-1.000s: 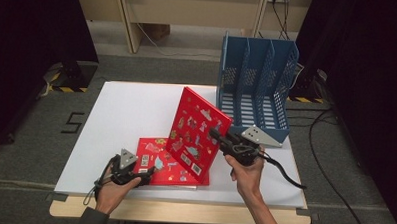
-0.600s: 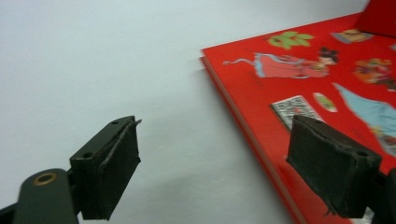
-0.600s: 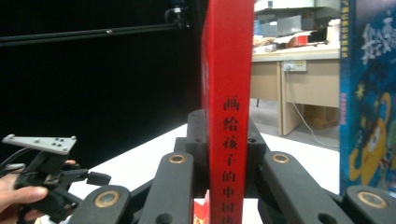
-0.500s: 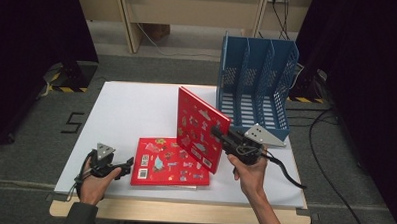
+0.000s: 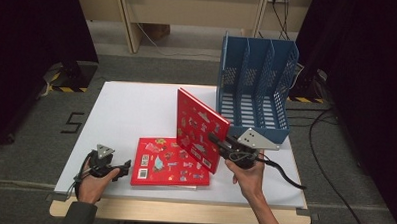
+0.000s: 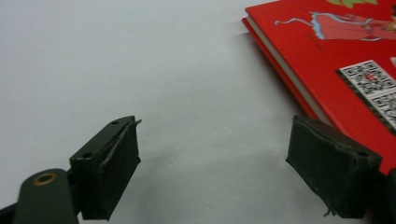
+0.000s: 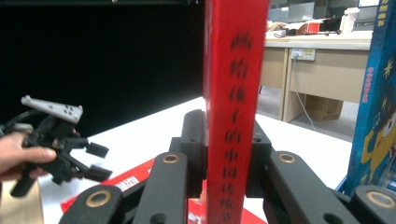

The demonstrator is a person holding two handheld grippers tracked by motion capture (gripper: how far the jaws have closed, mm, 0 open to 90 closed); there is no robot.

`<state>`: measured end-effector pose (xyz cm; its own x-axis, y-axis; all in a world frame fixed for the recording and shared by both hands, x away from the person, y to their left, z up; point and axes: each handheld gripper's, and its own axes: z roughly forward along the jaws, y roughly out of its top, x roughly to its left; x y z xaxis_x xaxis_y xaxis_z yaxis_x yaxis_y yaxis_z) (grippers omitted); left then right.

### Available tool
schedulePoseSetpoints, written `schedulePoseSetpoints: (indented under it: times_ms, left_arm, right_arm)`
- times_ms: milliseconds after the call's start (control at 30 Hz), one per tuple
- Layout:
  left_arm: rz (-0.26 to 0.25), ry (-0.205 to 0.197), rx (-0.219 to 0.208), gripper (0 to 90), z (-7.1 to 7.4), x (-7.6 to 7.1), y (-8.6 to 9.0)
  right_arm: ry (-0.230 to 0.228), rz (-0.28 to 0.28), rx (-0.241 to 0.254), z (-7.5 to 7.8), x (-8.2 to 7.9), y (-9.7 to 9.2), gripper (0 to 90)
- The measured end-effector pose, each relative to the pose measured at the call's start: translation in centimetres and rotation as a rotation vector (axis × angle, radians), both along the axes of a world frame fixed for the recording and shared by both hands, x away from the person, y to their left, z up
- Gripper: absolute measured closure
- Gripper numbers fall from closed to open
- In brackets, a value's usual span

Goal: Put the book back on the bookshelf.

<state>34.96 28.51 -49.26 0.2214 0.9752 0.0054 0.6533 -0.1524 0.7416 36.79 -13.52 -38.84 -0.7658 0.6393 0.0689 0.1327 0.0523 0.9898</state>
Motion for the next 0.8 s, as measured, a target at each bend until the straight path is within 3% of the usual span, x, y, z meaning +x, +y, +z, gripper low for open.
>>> schedulePoseSetpoints:
  times_ms: [100,433,800]
  left_arm:
    - [0.020,0.001,-0.004,15.9,-0.1,0.1,0.3]
    - [-0.002,0.018,0.011,15.9,-0.2,0.1,-0.1]
    - [-0.009,0.016,0.010,15.9,-0.2,0.1,-0.1]
  right_arm:
    - [0.008,-0.005,-0.018,-0.5,0.1,0.3,75.5]
    - [0.018,-0.010,-0.047,-1.6,0.4,0.8,74.7]
    - [0.028,-0.041,-0.039,-3.4,0.7,2.6,75.1]
